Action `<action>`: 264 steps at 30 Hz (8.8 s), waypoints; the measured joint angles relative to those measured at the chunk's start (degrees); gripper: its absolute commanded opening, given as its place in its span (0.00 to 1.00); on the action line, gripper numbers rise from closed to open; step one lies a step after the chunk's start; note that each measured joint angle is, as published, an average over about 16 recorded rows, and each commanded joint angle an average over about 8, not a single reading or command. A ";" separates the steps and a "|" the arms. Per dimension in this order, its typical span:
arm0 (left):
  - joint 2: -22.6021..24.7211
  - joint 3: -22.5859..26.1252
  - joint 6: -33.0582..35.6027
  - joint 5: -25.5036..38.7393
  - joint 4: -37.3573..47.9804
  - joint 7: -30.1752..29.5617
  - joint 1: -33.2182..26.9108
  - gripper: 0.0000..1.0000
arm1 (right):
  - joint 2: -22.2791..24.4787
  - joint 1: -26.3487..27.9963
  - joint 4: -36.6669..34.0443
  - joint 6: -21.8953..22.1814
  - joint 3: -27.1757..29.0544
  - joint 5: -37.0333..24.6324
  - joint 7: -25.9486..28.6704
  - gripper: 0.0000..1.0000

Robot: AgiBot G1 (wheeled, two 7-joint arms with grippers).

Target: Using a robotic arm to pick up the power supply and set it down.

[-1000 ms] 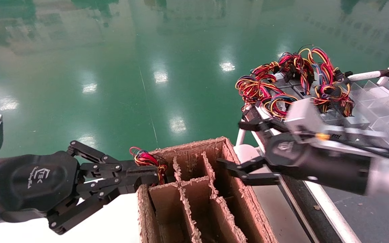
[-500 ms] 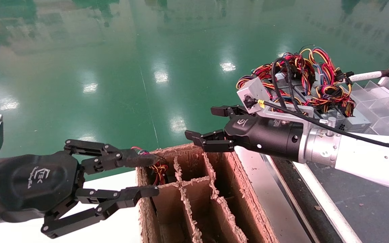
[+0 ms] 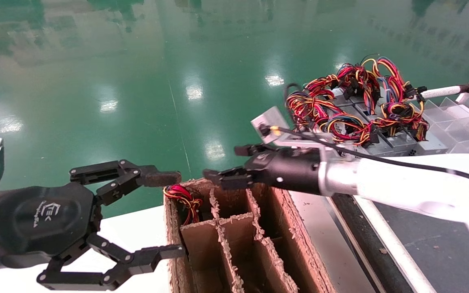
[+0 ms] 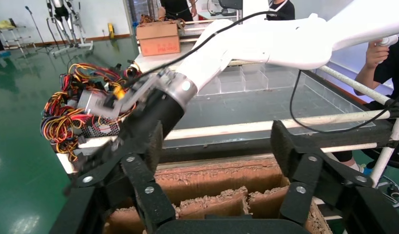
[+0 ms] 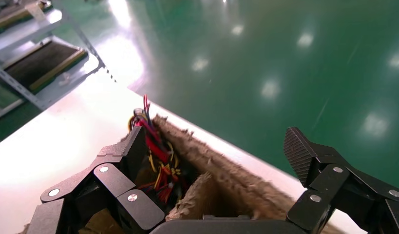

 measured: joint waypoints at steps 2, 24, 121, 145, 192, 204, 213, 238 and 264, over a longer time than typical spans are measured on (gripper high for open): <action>0.00 0.01 0.00 -0.01 0.00 0.00 0.00 1.00 | -1.64 0.72 -1.77 -0.43 -0.63 -0.31 0.02 1.00; -0.04 0.10 -0.03 -0.06 0.01 0.05 -0.03 1.00 | -9.52 -1.21 -1.08 3.42 -4.79 -5.18 -4.03 0.00; -0.18 0.44 -0.19 -0.30 0.01 0.22 -0.10 1.00 | 20.53 12.42 9.12 -13.68 13.03 16.61 4.62 0.00; -0.21 0.52 -0.22 -0.36 0.01 0.26 -0.12 1.00 | 41.70 17.82 3.84 -25.49 14.99 15.26 10.16 0.00; -0.27 0.67 -0.29 -0.46 0.01 0.34 -0.15 1.00 | 49.87 -5.22 9.59 -5.66 10.81 21.07 6.11 0.00; -0.29 0.71 -0.30 -0.49 0.01 0.36 -0.16 1.00 | 41.18 4.93 7.09 -5.39 7.08 10.51 9.88 0.00; -0.30 0.74 -0.31 -0.50 0.01 0.37 -0.17 1.00 | 36.75 9.60 2.34 -8.12 5.19 7.11 9.09 0.00; -0.33 0.81 -0.35 -0.56 0.01 0.41 -0.18 1.00 | 34.28 11.72 -1.96 -9.16 4.28 5.32 6.75 1.00; -0.36 0.88 -0.38 -0.61 0.04 0.45 -0.19 1.00 | 38.32 5.18 5.02 -17.57 13.01 23.05 -6.26 1.00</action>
